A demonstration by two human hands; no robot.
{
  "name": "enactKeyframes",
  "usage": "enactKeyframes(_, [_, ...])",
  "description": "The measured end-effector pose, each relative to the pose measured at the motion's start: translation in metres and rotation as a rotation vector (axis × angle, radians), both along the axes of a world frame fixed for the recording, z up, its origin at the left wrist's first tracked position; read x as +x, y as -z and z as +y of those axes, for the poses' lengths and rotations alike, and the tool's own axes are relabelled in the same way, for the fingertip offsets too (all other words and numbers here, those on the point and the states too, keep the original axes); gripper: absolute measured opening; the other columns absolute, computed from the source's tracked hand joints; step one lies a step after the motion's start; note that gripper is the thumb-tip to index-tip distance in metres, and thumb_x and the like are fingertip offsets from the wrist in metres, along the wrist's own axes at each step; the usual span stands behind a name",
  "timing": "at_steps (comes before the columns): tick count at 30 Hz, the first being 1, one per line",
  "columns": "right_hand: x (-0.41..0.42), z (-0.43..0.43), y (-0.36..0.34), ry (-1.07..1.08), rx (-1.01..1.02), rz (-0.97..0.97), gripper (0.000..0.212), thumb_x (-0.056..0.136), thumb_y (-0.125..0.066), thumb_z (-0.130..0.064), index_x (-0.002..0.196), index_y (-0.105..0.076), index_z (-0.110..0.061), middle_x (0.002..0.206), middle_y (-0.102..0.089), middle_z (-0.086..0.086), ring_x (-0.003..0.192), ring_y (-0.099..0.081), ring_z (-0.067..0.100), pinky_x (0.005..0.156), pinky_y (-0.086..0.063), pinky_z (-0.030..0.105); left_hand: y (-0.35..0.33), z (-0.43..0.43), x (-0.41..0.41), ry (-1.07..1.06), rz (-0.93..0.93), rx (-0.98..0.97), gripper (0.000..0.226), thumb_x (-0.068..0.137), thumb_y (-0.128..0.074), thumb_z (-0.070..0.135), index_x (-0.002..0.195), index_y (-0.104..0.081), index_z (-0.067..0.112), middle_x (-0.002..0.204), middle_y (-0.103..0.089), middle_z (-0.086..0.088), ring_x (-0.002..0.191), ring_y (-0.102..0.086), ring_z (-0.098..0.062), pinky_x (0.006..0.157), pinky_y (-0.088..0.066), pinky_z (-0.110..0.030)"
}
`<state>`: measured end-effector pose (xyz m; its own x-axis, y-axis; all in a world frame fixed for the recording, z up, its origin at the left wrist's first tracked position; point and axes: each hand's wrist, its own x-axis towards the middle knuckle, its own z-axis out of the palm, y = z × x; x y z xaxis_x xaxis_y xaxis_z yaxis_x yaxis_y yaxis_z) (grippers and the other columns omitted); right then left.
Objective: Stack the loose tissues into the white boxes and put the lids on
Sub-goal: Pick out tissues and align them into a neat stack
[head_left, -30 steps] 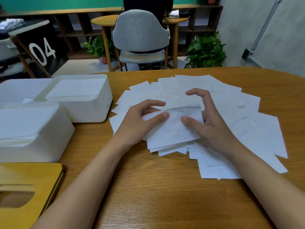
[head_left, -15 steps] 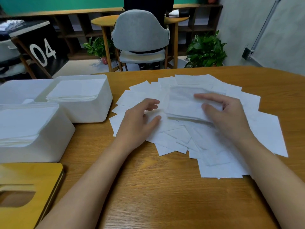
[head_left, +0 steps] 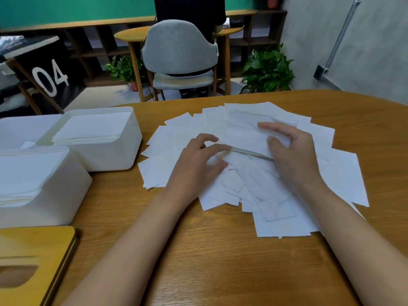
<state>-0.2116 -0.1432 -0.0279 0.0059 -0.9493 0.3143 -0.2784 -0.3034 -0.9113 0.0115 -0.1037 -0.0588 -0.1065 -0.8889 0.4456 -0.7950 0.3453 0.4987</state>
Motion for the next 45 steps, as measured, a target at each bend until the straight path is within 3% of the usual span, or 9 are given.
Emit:
enactKeyframes(4, [0.001,-0.001,0.005,0.001,0.011,0.012,0.045,0.097,-0.056,0.001,0.116,-0.077,-0.034,0.13,-0.069,-0.016,0.129,-0.053,-0.007,0.096,-0.036,-0.003,0.003,-0.006,-0.003,0.006,-0.077,-0.184,0.018,0.092,-0.079,0.011,0.108,-0.082,0.021,0.121,-0.063,0.0,0.094,-0.053,-0.018,0.075,-0.054,-0.043])
enactKeyframes(11, [0.005,0.002,0.002,-0.084,0.009,0.008,0.045,0.1,-0.056,-0.003,0.125,-0.074,-0.035,0.137,-0.064,-0.021,0.127,-0.053,-0.011,0.1,-0.042,0.01,-0.012,0.017,0.008,0.011,0.018,-0.289,0.011,0.096,-0.071,0.013,0.105,-0.076,0.016,0.112,-0.074,0.007,0.111,-0.066,-0.013,0.093,-0.051,-0.035])
enactKeyframes(13, [0.005,0.007,-0.001,-0.139,-0.002,0.003,0.042,0.1,-0.061,-0.005,0.128,-0.073,-0.034,0.131,-0.064,-0.022,0.115,-0.059,-0.014,0.094,-0.049,0.012,-0.023,0.031,0.004,-0.005,0.197,-0.209,0.008,0.096,-0.067,0.017,0.101,-0.072,0.017,0.098,-0.073,0.015,0.098,-0.068,-0.003,0.086,-0.051,-0.024])
enactKeyframes(16, [0.005,0.013,-0.005,-0.189,-0.052,-0.01,0.036,0.099,-0.067,-0.013,0.133,-0.07,-0.024,0.118,-0.068,-0.009,0.073,-0.059,-0.02,0.063,-0.044,0.003,-0.036,0.037,0.004,-0.017,0.437,-0.149,0.008,0.093,-0.061,0.011,0.09,-0.068,0.012,0.08,-0.069,0.011,0.08,-0.065,-0.008,0.071,-0.047,-0.021])
enactKeyframes(21, [0.002,0.01,-0.007,-0.264,-0.046,-0.052,0.049,0.092,-0.064,-0.048,0.136,-0.068,-0.027,0.141,-0.065,-0.015,0.131,-0.054,-0.007,0.103,-0.041,0.01,-0.048,0.037,0.007,-0.021,0.782,-0.104,0.018,0.086,-0.053,0.001,0.074,-0.06,0.012,0.065,-0.053,0.014,0.066,-0.046,-0.001,0.063,-0.036,-0.014])
enactKeyframes(26, [0.011,0.02,-0.004,-0.425,0.003,0.011,0.052,0.08,-0.077,-0.059,0.124,-0.075,-0.032,0.129,-0.07,-0.019,0.124,-0.061,-0.003,0.097,-0.049,0.014,-0.042,0.027,0.015,-0.091,0.949,0.024,0.012,0.087,-0.057,0.013,0.081,-0.067,0.012,0.084,-0.063,-0.018,0.084,-0.057,-0.023,0.077,-0.043,-0.034])
enactKeyframes(33, [0.016,0.022,0.0,-0.277,0.003,0.036,0.009,0.085,-0.086,-0.021,0.089,-0.081,-0.028,0.096,-0.077,-0.02,0.096,-0.07,-0.002,0.085,-0.049,0.01,-0.049,0.034,0.012,-0.066,0.792,0.065,0.012,0.099,-0.059,0.0,0.093,-0.068,0.008,0.074,-0.068,-0.001,0.075,-0.062,-0.001,0.067,-0.045,-0.012])
enactKeyframes(39, [0.018,0.026,-0.003,-0.33,-0.043,0.102,0.007,0.086,-0.085,-0.019,0.089,-0.082,-0.024,0.093,-0.078,-0.018,0.098,-0.072,0.002,0.091,-0.052,0.016,-0.061,0.042,0.016,0.06,0.503,0.208,0.024,0.084,-0.087,0.036,0.102,-0.078,0.024,0.098,-0.077,0.012,0.094,-0.073,-0.007,0.072,-0.06,-0.024])
enactKeyframes(45, [0.016,0.023,-0.007,-0.31,0.014,-0.05,0.024,0.083,-0.084,-0.028,0.107,-0.08,-0.026,0.108,-0.077,-0.017,0.106,-0.07,0.001,0.085,-0.054,0.015,-0.055,0.039,0.008,-0.098,0.837,0.252,0.024,0.083,-0.087,0.028,0.104,-0.078,0.021,0.097,-0.081,0.009,0.089,-0.077,-0.01,0.074,-0.062,-0.026])
